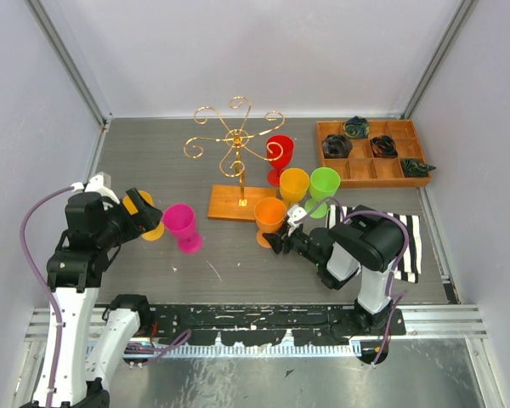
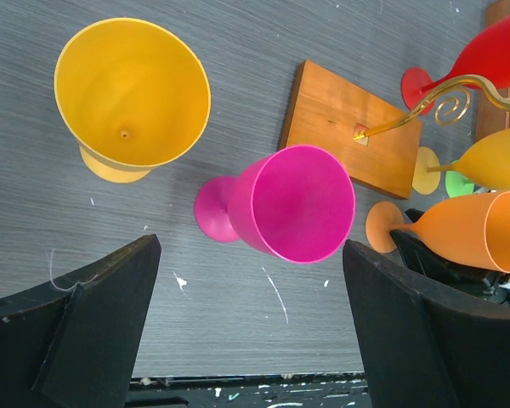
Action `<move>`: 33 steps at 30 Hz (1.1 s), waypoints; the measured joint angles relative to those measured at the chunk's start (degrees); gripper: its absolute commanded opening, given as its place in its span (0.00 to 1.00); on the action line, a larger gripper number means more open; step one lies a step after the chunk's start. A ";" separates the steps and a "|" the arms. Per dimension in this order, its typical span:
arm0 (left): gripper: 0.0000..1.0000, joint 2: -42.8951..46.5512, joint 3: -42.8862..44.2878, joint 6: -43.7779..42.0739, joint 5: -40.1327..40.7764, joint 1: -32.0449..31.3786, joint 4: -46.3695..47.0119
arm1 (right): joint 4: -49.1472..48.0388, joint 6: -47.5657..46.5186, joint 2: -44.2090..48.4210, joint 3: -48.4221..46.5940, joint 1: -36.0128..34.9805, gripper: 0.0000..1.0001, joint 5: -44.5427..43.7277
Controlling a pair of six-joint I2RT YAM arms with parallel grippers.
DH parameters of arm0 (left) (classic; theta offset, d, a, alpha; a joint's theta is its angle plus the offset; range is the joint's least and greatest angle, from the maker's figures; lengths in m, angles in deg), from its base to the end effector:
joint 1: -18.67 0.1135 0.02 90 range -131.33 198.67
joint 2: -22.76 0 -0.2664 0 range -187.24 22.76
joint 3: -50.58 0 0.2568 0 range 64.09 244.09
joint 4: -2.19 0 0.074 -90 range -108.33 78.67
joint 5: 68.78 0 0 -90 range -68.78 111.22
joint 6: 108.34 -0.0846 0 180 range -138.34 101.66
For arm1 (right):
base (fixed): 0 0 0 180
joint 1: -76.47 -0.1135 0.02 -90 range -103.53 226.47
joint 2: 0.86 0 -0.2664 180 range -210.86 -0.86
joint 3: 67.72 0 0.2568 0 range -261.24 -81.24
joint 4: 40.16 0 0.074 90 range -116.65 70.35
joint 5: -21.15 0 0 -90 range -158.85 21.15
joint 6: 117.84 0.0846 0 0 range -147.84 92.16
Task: Place the wine glass upside down on the wine glass rack
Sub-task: Pick up the wine glass at the center of the board.
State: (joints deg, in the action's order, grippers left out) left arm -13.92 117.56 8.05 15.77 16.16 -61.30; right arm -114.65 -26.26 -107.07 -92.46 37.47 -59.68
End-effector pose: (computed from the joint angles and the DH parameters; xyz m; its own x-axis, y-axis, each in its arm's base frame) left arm 0.1600 -0.0151 0.3156 -0.5446 -0.4190 -0.7265 -0.1329 0.8984 -0.4185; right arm 0.2160 0.1922 0.0962 -0.1149 -0.0580 -0.9917 -0.7413 0.6695 0.0467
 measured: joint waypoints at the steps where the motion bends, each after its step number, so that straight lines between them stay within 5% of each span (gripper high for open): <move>1: 0.95 -0.07 0.00 0.00 -0.02 0.00 0.00 | -0.02 0.00 -0.22 -0.09 0.00 0.51 -0.04; 12: 0.95 -0.24 0.00 0.00 -0.04 0.00 0.02 | -0.11 0.00 -0.92 -1.14 0.00 0.43 -0.11; 33: 0.95 -0.72 0.00 0.00 -0.11 0.00 0.37 | -0.39 -0.44 -1.84 -1.75 0.00 0.07 -0.50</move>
State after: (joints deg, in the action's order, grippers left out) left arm -14.65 117.56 8.05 15.66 16.16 -60.93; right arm -115.05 -26.69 -108.91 -94.21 37.47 -60.19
